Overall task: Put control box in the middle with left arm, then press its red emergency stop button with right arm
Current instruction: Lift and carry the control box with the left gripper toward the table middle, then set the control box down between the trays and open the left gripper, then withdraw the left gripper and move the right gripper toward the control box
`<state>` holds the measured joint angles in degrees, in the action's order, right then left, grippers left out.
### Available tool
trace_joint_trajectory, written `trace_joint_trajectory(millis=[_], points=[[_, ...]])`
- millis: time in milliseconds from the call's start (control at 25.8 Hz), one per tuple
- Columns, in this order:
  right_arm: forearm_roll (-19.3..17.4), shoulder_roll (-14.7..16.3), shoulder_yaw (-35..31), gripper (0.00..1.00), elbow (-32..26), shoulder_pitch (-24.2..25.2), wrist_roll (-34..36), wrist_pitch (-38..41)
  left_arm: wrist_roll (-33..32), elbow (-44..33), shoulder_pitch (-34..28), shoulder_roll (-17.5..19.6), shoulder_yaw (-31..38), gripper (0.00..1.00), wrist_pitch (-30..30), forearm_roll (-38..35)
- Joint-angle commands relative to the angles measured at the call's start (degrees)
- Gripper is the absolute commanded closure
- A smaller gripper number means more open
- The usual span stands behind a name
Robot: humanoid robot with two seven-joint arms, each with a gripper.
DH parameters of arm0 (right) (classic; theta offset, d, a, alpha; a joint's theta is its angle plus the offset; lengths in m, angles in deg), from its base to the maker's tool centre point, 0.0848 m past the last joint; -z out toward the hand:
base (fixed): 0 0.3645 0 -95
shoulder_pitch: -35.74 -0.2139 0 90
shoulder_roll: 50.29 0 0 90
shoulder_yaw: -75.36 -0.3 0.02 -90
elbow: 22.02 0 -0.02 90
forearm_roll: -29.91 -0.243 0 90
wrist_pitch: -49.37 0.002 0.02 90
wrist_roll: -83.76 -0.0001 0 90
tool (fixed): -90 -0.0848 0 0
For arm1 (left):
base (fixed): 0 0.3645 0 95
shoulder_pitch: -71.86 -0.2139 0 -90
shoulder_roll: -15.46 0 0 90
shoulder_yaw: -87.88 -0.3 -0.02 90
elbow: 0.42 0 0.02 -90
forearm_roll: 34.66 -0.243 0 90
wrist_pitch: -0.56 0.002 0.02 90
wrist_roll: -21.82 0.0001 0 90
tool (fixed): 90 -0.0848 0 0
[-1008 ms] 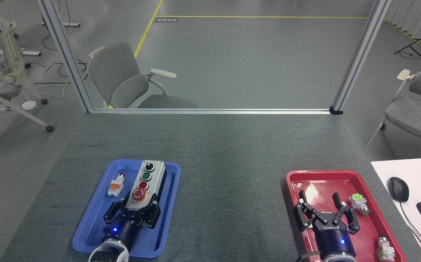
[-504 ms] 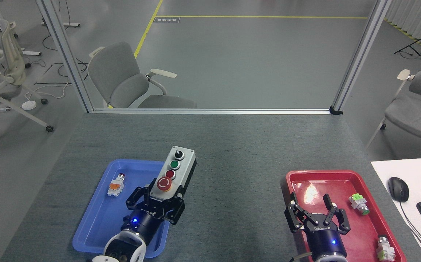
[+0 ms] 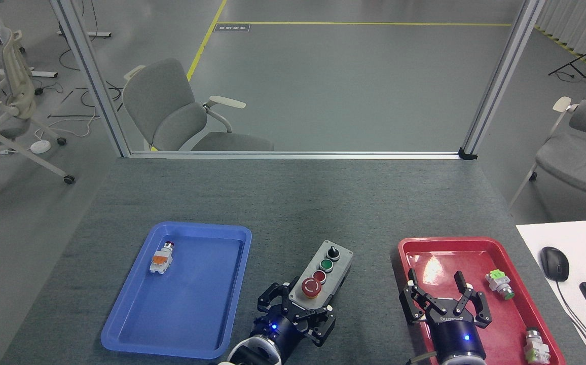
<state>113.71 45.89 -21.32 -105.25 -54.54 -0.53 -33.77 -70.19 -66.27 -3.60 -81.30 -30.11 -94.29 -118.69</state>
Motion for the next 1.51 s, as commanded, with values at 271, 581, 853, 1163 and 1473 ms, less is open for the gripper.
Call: trace_joint_trajectory(millis=[271, 581, 853, 1163, 1473], points=[[-0.1, -0.6, 0.1, 0.02, 0.0, 0.2, 0.1, 0.2, 0.8, 7.5, 3.4, -1.0, -4.4, 1.0, 3.4, 0.1], [-0.2, -0.7, 0.4, 0.06, 0.0, 0.3, -0.1, 0.5, 0.6, 6.9, 3.5, -1.1, -5.1, 0.37, 6.5, 0.4], [-0.2, -0.7, 0.5, 0.12, 0.1, 0.5, -0.1, 0.6, 0.8, 2.3, 2.9, -0.7, -4.9, 0.01, 5.6, 0.6], [-0.1, -0.3, 1.8, 0.63, 0.1, 0.5, -0.2, 3.2, -0.1, -7.7, -2.0, 5.5, -3.6, 0.01, 1.1, 2.7], [0.4, 0.0, 6.8, 1.0, 0.2, 0.6, -0.2, 3.9, 0.8, -12.5, -6.3, 19.0, 8.7, 0.01, -7.7, 16.6]])
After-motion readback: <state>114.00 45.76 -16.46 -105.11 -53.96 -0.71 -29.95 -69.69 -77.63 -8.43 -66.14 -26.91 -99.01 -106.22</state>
